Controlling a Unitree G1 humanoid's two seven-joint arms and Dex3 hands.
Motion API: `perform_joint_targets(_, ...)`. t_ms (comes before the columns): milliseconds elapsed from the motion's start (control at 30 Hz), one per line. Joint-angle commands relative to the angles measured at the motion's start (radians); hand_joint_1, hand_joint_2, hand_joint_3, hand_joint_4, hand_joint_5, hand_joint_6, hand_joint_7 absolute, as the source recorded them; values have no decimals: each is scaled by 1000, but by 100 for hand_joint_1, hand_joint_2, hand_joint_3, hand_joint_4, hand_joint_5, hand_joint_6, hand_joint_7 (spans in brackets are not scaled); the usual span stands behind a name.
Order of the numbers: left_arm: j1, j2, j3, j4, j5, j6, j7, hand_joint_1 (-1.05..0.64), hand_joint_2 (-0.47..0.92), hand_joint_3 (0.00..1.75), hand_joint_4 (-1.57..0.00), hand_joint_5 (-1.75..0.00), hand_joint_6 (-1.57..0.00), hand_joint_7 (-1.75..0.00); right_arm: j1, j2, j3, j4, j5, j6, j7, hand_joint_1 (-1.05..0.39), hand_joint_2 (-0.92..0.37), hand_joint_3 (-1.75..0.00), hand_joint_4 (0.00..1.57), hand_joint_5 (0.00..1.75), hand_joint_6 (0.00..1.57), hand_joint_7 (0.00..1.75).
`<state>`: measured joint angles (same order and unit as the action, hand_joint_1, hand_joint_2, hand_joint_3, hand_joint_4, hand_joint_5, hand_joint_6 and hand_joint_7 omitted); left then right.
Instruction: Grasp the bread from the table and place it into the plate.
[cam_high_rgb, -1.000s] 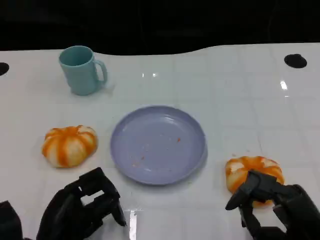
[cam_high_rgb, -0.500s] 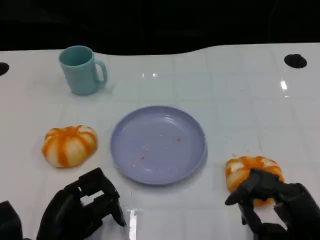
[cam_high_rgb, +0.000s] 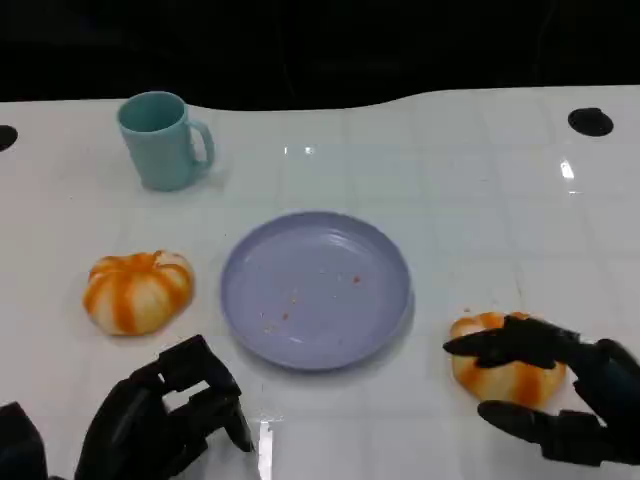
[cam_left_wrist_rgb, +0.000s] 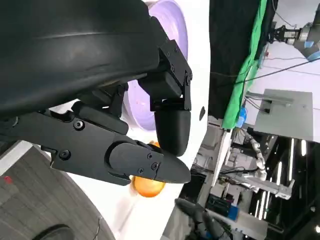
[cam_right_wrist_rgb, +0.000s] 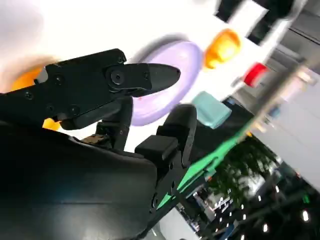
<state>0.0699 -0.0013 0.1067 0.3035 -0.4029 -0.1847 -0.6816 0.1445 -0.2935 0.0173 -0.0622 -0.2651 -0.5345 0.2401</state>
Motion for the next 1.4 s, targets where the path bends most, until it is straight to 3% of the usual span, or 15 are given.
perform_joint_targets(33,6,13,-1,-6,15,-14,15,-65,92,11,-68,-174,-67,-136,-15,-83,-20,-69,-121,63,-9,-58,-92,-15,22,41,42,10)
perform_joint_targets(133,4,9,1,-4,4,-3,8,-64,92,11,-68,-174,-67,-135,-18,-130,-21,-113,-224,104,-8,-61,-92,-12,17,35,38,5)
perform_joint_targets(333,2,0,-2,-13,10,5,26,-64,92,10,-69,-173,-68,-135,-25,-202,-1,-229,-360,259,82,-65,-92,-9,7,25,26,0)
perform_joint_targets(500,0,3,-5,-2,13,-13,18,-65,92,9,-69,-173,-68,-135,-56,-232,41,-229,-474,314,83,-67,-92,-5,5,22,23,0)
perform_joint_targets(700,9,3,-5,-20,7,10,28,-67,92,7,-70,-172,-69,-134,-113,-230,112,-125,-587,325,3,-69,-91,-1,8,22,24,1)
perform_joint_targets(1067,19,-1,-18,-34,22,-1,42,-72,92,4,-70,-172,-70,-134,-233,-200,232,72,-629,381,-51,-70,-92,-3,10,22,25,0)
perform_joint_targets(1400,26,-1,-24,-42,14,-3,35,-73,92,2,-69,-173,-69,-134,-310,-178,297,197,-632,417,-108,-70,-92,-10,14,23,28,2)
